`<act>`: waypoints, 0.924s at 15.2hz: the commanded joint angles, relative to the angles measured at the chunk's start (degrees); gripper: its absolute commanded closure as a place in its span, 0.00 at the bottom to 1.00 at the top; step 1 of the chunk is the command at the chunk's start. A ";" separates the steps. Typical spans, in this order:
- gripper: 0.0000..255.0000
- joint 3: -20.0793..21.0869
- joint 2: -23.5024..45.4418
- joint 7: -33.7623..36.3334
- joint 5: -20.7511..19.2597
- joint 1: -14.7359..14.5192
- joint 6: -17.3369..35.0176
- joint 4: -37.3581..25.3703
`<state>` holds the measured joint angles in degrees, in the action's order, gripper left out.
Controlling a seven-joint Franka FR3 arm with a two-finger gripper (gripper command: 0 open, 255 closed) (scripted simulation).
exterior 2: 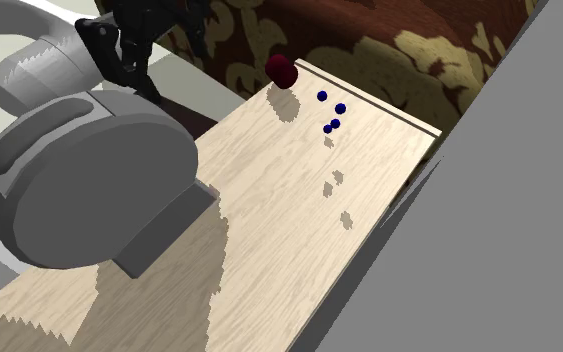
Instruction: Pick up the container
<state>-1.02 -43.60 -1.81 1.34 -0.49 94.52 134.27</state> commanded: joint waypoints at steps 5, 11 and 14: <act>0.00 3.99 2.13 4.84 3.25 -1.61 5.51 1.34; 0.00 10.12 7.45 11.84 7.03 -3.64 14.08 1.14; 0.00 13.24 10.96 15.33 8.22 -4.33 18.32 0.01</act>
<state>11.22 -33.91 12.30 9.21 -4.63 111.75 135.18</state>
